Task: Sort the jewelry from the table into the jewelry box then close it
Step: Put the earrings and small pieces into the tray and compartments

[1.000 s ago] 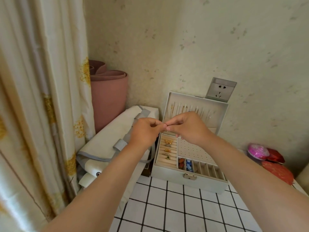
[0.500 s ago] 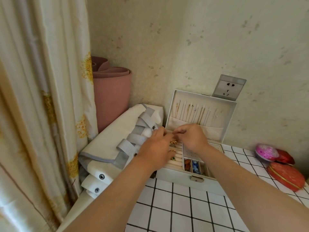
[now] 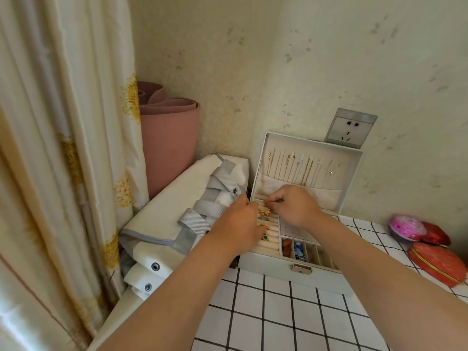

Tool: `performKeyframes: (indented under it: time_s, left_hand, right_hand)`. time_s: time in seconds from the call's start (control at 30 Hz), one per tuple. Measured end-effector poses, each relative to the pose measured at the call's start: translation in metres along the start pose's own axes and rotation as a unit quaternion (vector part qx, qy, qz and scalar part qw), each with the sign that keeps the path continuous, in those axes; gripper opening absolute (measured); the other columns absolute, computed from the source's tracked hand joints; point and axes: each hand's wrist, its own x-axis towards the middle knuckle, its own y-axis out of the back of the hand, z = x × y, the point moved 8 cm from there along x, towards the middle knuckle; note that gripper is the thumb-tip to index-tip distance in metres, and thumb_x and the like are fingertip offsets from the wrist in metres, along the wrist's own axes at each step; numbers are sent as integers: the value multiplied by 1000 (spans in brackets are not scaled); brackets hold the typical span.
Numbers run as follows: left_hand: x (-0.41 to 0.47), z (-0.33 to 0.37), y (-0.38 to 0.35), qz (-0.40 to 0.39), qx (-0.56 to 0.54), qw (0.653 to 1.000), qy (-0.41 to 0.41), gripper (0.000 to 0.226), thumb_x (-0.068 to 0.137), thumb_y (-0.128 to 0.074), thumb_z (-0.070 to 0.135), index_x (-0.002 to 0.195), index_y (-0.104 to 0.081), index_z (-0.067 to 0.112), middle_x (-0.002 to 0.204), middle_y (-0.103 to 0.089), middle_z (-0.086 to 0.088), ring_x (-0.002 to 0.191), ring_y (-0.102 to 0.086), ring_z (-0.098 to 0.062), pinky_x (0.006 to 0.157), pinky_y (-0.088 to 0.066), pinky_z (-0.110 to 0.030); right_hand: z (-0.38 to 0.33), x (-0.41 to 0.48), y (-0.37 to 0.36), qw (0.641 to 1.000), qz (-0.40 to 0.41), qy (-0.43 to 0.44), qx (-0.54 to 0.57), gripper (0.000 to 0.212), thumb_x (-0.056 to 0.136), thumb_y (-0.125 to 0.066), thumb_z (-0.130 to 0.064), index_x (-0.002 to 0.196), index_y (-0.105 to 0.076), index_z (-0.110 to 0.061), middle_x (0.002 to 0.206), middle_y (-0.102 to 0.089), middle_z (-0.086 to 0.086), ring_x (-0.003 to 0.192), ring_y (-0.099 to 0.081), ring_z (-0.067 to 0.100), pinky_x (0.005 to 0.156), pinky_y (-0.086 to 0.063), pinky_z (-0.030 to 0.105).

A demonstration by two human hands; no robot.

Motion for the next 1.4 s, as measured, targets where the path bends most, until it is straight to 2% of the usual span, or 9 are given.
performKeyframes:
  time_s: [0.1, 0.33, 0.5, 0.63, 0.87, 1.07, 1.2, 1.3, 1.4]
  left_hand:
    - [1, -1, -3, -1, 2, 1000, 0, 56, 94, -59, 38, 140, -45, 11, 133, -39, -5, 117, -47, -21, 98, -45, -35]
    - [1, 1, -4, 4, 3, 1000, -7, 58, 94, -59, 37, 145, -40, 15, 134, -38, -4, 120, -45, -21, 99, -45, -36]
    - [-1, 17, 7, 49, 12, 999, -13, 53, 94, -58, 35, 141, -43, 16, 133, -40, -5, 124, -41, -21, 99, -46, -38]
    - [-7, 51, 7, 68, -12, 996, -52, 46, 94, -58, 35, 136, -48, 19, 127, -46, -1, 117, -48, -17, 95, -48, -37]
    - [-31, 121, -19, 13, -32, 992, -124, 25, 94, -57, 37, 116, -59, 25, 103, -52, 9, 94, -54, -11, 82, -49, -31]
    - [-57, 178, -61, -53, -26, 981, -186, 18, 95, -55, 37, 107, -64, 27, 97, -59, 10, 86, -54, -8, 78, -49, -29]
    - [-69, 205, -94, -83, -3, 974, -211, 19, 95, -56, 34, 110, -66, 26, 100, -62, 9, 85, -55, -7, 79, -50, -29]
    - [-76, 222, -119, -109, 6, 969, -221, 21, 95, -56, 32, 113, -65, 26, 105, -63, 7, 95, -58, -12, 84, -50, -31]
    - [-79, 235, -142, -125, 15, 965, -231, 25, 95, -56, 32, 118, -64, 28, 110, -63, 6, 100, -58, -14, 86, -50, -34]
  right_hand:
    - [0, -2, 2, 999, -7, 16, -28, 25, 97, -61, -17, 115, -75, -27, 119, -70, -9, 112, -61, 10, 94, -43, 24]
    - [-5, -7, -6, 991, -39, 62, -108, 36, 97, -55, -9, 123, -70, -28, 118, -63, -3, 110, -57, 17, 93, -46, 31]
    - [1, -22, 12, 999, -2, 33, -29, 35, 95, -56, -10, 123, -70, -28, 115, -65, -3, 111, -58, 16, 100, -47, 35]
    - [10, -58, 39, 999, 26, 19, 41, 34, 94, -60, -12, 123, -69, -27, 114, -68, -8, 107, -60, 8, 102, -46, 30]
    - [63, -147, 82, 993, 59, -35, 95, 27, 92, -68, -18, 111, -69, -36, 92, -65, -14, 66, -56, -12, 74, -40, 18]
    - [108, -212, 90, 995, -14, -81, 48, 18, 88, -71, -24, 99, -74, -38, 97, -69, -16, 90, -62, -4, 78, -43, 16]
    - [138, -247, 91, 992, -45, -118, 30, 19, 89, -71, -22, 98, -74, -38, 94, -70, -18, 78, -62, -7, 69, -47, 14]
    - [158, -265, 89, 987, -83, -136, -2, 21, 88, -70, -19, 98, -74, -37, 92, -69, -18, 84, -64, 0, 75, -51, 17]
    - [172, -273, 87, 983, -113, -141, -21, 22, 85, -72, -16, 97, -76, -36, 89, -69, -17, 81, -64, -2, 67, -48, 11]
